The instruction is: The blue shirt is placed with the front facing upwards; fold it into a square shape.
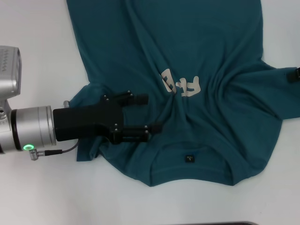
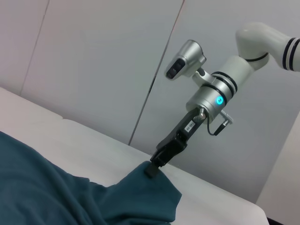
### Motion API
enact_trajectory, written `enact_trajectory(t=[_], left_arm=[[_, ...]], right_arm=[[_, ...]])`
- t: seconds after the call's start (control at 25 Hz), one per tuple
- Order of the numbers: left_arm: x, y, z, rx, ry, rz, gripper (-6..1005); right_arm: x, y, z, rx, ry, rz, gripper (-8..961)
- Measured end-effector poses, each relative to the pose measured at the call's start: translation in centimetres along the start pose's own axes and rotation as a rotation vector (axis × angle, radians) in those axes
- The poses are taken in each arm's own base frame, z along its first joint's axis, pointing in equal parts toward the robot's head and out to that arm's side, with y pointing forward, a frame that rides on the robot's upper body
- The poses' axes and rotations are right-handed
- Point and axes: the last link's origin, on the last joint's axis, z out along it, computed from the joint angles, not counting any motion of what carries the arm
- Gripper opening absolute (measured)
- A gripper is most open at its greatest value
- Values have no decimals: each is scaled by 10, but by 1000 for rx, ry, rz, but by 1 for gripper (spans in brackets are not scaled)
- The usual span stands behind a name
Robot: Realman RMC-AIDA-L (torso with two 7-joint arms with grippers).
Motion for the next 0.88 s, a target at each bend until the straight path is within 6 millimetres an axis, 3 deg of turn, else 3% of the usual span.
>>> enact_trajectory(t=[0.88], left_arm=[[1,0,0,-1,-2,6,902]], right_arm=[[4,-25,-38,90,40,-16,14]])
